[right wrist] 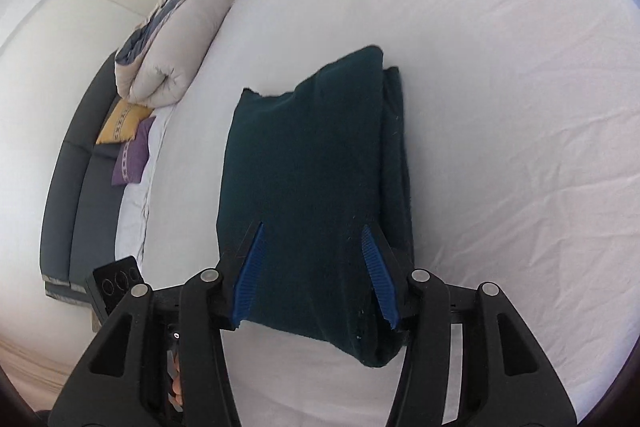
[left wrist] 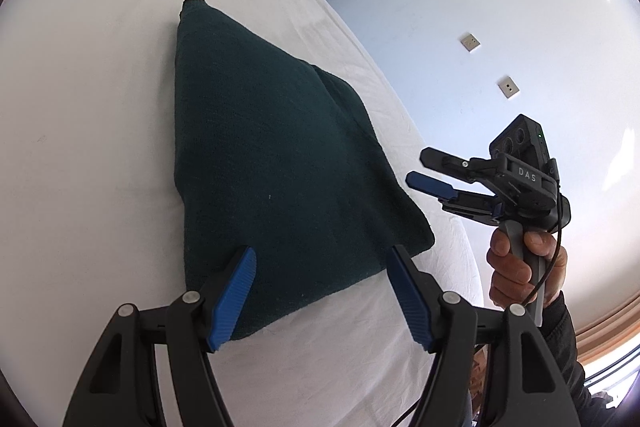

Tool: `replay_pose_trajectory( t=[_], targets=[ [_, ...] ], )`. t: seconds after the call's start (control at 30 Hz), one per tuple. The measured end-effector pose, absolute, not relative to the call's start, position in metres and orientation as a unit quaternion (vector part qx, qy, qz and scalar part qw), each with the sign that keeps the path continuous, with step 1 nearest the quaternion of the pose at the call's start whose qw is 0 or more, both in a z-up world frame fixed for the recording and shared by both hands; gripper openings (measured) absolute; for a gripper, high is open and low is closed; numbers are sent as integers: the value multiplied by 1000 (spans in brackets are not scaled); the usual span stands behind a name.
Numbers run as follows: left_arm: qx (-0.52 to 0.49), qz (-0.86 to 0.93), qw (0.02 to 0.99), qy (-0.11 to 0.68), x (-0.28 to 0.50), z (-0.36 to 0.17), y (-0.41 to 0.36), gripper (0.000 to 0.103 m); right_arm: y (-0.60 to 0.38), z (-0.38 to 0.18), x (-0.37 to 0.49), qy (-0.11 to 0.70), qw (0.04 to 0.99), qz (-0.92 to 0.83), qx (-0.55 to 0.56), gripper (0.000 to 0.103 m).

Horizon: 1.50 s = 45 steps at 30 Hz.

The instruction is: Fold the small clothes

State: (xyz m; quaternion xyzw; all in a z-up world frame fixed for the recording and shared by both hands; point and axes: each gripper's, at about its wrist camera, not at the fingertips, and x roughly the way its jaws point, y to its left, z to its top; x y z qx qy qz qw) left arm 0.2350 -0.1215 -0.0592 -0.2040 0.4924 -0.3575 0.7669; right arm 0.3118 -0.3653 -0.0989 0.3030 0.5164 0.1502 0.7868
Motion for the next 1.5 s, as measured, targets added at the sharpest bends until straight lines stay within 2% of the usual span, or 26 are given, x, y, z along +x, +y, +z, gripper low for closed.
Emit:
replay_pose_trajectory(
  t=[0.1,0.17,0.2,0.23,0.3,0.8,0.93,1.07,1.2,1.27,1.3,1.33,1.43,1.5],
  targets=[
    [-199,-356,767,495,236,-59,-123,70,-352,-122,317,552,769,139,290,46],
    [-195,-356,767,496,237,-59,-124,70,-350,-136,317,562,764,129,290,33],
    [-195,-356,767,497,238,-60,-124,70,-344,-140,320,563,766,127,283,21],
    [-194,-355,767,498,239,-60,-125,70,-341,-141,319,561,770,125,278,14],
    [-194,-354,766,501,243,-61,-127,70,-343,-142,317,557,775,115,275,6],
    [-192,-346,776,491,255,-51,-131,70,-402,-162,255,507,779,79,360,0],
    [-195,-343,773,497,265,-54,-132,70,-419,-187,248,527,767,57,363,0],
    [-195,-332,793,472,270,-45,-123,70,-426,-150,236,466,799,62,375,1],
    [-200,-294,804,476,292,-48,-112,78,-412,-132,247,461,808,101,353,11],
    [-201,-287,810,471,306,-48,-109,79,-402,-129,257,465,807,118,345,30],
    [-203,-283,810,471,312,-50,-108,80,-397,-127,263,460,808,128,346,57],
    [-209,-281,807,476,320,-53,-106,81,-394,-126,267,448,812,132,350,77],
    [-222,-286,784,505,340,-68,-108,81,-395,-122,285,429,814,135,367,79],
    [-221,-284,773,522,351,-79,-113,81,-391,-127,302,451,806,133,359,77]
  ],
)
